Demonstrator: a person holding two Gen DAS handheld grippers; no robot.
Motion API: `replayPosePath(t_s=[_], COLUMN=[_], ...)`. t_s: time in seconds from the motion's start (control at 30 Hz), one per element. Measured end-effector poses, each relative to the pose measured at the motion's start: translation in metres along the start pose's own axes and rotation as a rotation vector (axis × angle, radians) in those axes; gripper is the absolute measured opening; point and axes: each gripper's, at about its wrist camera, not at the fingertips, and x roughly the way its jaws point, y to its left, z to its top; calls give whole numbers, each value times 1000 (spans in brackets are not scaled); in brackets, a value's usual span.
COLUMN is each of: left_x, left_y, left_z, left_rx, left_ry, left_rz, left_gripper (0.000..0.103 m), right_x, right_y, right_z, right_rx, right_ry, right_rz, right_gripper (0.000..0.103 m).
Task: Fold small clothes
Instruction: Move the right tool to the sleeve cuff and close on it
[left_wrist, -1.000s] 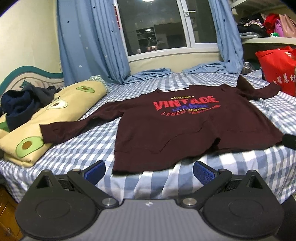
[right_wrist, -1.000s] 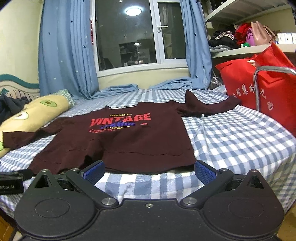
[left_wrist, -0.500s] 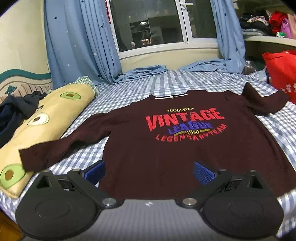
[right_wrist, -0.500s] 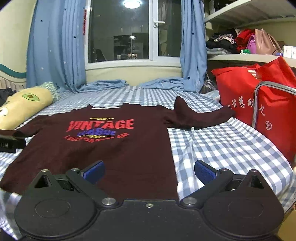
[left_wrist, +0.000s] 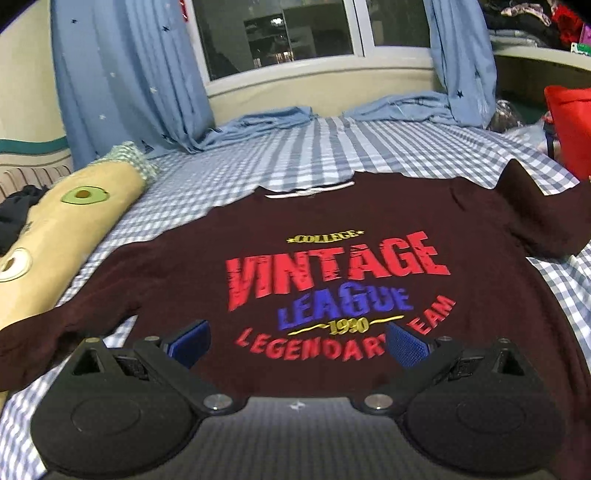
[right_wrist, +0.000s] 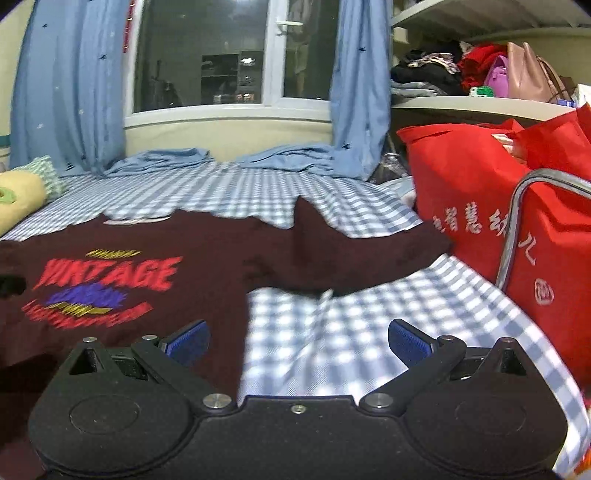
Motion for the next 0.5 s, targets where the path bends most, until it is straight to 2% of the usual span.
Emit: replayPosePath(t_s=[0.17, 0.33, 0.5], left_x=[27, 47, 63], left_y=[-20, -32, -39], left_z=[11, 19, 25], left_rx=[21, 23, 17], left_ry=[12, 20, 33], left_rz=[-11, -19, -24], left_gripper=[103, 103, 103], right_x=[49, 78, 100], right_y=[-42, -70, -93], right_z=[13, 19, 27], right_rx=[16, 42, 94], right_ry=[0, -39, -41], right_rz=[-45, -36, -32], right_gripper=[103, 103, 103])
